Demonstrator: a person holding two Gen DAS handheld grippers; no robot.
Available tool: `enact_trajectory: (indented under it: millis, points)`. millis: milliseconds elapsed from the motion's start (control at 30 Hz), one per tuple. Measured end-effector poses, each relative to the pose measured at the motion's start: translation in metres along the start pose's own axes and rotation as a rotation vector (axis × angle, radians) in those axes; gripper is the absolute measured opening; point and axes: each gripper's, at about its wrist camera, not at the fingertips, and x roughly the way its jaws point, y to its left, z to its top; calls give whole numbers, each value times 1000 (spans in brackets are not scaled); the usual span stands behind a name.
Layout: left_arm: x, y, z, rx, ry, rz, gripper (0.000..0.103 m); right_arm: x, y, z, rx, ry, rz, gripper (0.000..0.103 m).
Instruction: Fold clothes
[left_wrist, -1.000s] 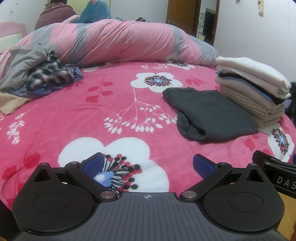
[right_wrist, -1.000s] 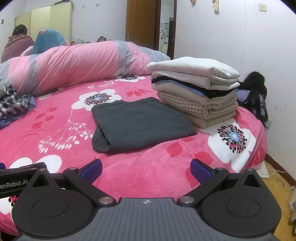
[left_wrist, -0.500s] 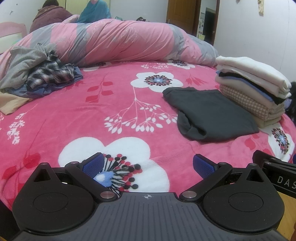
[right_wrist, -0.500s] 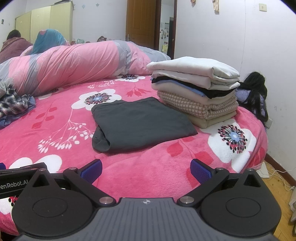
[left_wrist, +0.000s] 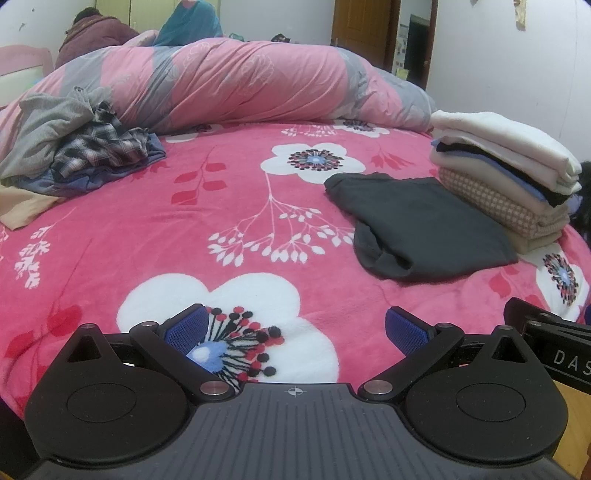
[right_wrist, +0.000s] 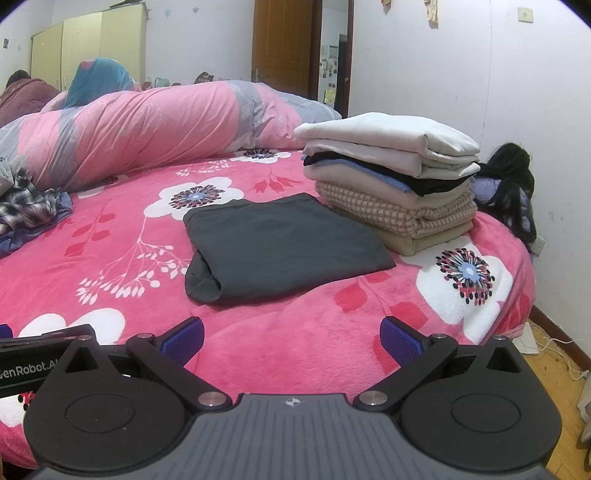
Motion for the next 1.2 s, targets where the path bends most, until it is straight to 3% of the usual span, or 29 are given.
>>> enact_trajectory:
  millis: [1200]
  points:
    - [0,-4,-3,17,5,-2,103,0,-2,-3,5,8,1,103]
